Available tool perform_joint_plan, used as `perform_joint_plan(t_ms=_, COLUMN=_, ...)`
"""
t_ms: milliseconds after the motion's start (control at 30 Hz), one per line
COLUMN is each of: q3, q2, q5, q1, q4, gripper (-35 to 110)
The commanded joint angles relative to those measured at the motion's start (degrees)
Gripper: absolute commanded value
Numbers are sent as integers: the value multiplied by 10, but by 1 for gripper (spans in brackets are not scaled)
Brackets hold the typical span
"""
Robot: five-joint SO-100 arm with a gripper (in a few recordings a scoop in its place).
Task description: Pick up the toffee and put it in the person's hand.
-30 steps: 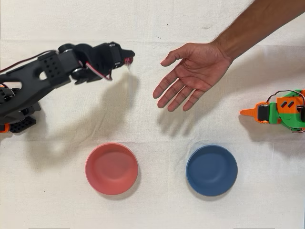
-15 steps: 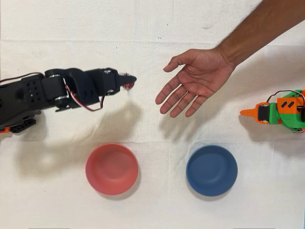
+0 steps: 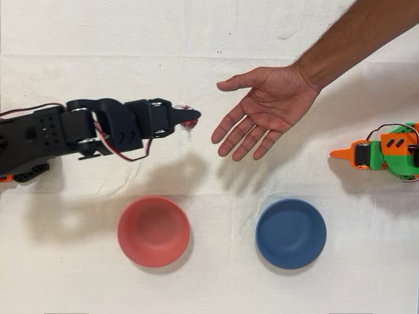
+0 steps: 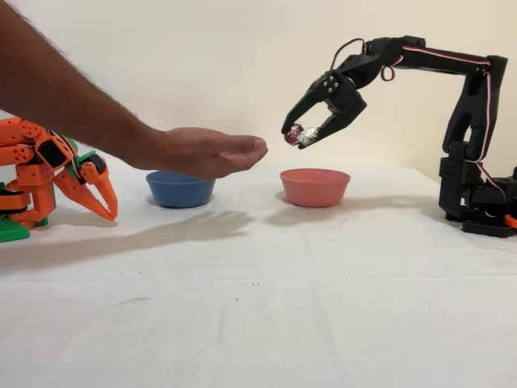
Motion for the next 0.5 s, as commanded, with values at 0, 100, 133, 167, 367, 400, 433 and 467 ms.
perform_joint_plan(t_ms=0, q3=-91, q2=-9, q5=4, q1=3, q4=-3, gripper=13)
perform_joint_plan(t_ms=100, q3=-130, q2=-42, q5=3, q1=4, q4=-4, gripper=13)
perform_joint_plan(t_ms=133, q3=-142, q2=-53, q5=3, q1=4, q4=-5, gripper=13)
perform_joint_plan(t_ms=167, q3=-152, q2=-63, q5=4, q1=4, q4=-7, gripper=13)
perform_joint_plan(t_ms=367, q3=-205, q2=-119, q5=7, q1=5, q4=-21, gripper=14)
perform_joint_plan(t_ms=400, q3=-210, q2=-127, q5=8, q1=5, q4=-25, gripper=14)
perform_joint_plan(t_ms=433, q3=-214, q2=-134, q5=9, q1=5, q4=-30, gripper=14)
perform_joint_plan(t_ms=467, q3=-218, q2=-141, q5=10, q1=5, q4=-36, gripper=14)
